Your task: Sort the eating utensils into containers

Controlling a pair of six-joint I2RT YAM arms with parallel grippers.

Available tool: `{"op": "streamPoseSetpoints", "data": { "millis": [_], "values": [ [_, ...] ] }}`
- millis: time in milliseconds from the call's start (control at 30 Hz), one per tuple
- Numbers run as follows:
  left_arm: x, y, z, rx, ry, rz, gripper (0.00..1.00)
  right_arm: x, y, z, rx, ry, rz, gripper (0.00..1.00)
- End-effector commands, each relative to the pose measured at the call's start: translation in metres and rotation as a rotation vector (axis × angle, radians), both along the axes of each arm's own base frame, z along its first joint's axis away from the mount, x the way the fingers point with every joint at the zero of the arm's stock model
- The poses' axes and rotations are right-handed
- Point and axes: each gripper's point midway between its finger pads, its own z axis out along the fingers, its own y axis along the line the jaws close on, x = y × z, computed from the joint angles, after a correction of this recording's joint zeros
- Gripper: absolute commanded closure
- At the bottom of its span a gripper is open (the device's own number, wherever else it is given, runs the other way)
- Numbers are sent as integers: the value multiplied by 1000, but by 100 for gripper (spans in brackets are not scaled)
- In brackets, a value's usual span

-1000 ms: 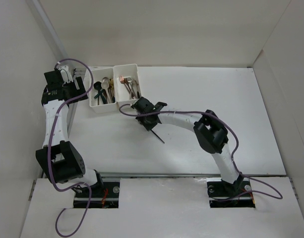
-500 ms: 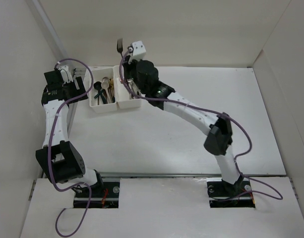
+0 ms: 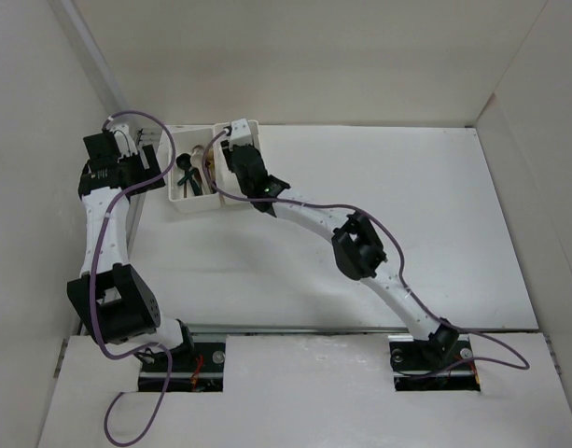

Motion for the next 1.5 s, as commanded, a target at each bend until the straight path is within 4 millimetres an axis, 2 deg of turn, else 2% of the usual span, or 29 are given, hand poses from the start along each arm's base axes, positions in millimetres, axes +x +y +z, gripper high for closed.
{"op": "streamPoseSetpoints", "data": {
  "millis": [0,67,100,133,167,200,233,267,300,367,400,433,467,500,533,600,633,667,700,733,767,833,867,967,1067,1100,1167,1200,1467],
  "values": [
    [3,6,1,9,-6,10,23,-4,-8,87,136,-122,-19,55],
    [5,6,5,13,-16,10,23,-4,-8,77,106,-97,-19,43],
    [5,6,5,13,-16,10,23,-7,-8,88,119,-108,-7,35],
    [5,6,5,13,-16,10,23,-9,-9,90,112,-103,2,22],
    [5,6,5,13,-16,10,23,-11,-9,94,110,-102,12,16],
    [5,6,5,13,-16,10,23,-16,-16,116,130,-119,12,8],
    [5,6,5,13,-16,10,23,-21,-21,138,154,-140,12,8],
    [5,6,5,13,-16,10,23,-24,-26,143,151,-137,2,0],
    [5,6,5,13,-16,10,23,-36,-40,184,191,-171,2,0],
    [5,6,7,13,-16,10,23,-48,-61,209,208,-181,-27,0],
    [5,6,7,13,-16,10,23,-52,-68,195,173,-151,-36,0],
    [5,6,7,13,-16,10,23,-69,-87,229,210,-172,-35,0],
    [4,8,7,18,-15,17,23,-73,-102,232,195,-161,-46,0],
    [4,8,7,19,-15,17,23,-72,-114,208,150,-108,-50,0],
    [4,8,7,19,-15,17,23,-85,-140,222,146,-84,-65,0],
    [4,8,7,19,-15,17,23,-90,-168,205,164,5,-88,0],
    [4,8,7,19,-15,17,23,-85,-202,166,102,110,-152,0],
    [4,8,7,19,-15,17,23,-93,-229,172,132,132,-190,0],
    [4,9,7,24,-13,24,23,-93,-249,160,189,190,-242,0],
    [4,9,7,24,-13,24,23,-85,-290,137,199,256,-323,0],
    [3,13,7,24,-13,33,23,-92,-317,115,190,341,-385,0],
    [5,13,11,27,-21,33,23,-99,-364,104,291,397,-514,0],
    [6,14,15,30,-30,33,23,-104,-402,84,287,439,-623,0],
    [6,18,18,47,-34,51,23,-116,-447,87,326,407,-766,0],
    [2,27,22,85,-33,94,23,-122,-466,95,316,367,-856,0],
    [2,30,22,93,-30,105,23,-123,-468,106,336,349,-869,0],
    [-2,36,29,126,-49,138,23,-119,-467,108,327,359,-872,0],
    [-3,39,29,136,-45,151,23,-116,-467,119,334,345,-877,0],
    [-18,50,34,188,-81,238,23,-114,-469,84,237,447,-925,0]
  ]
}}
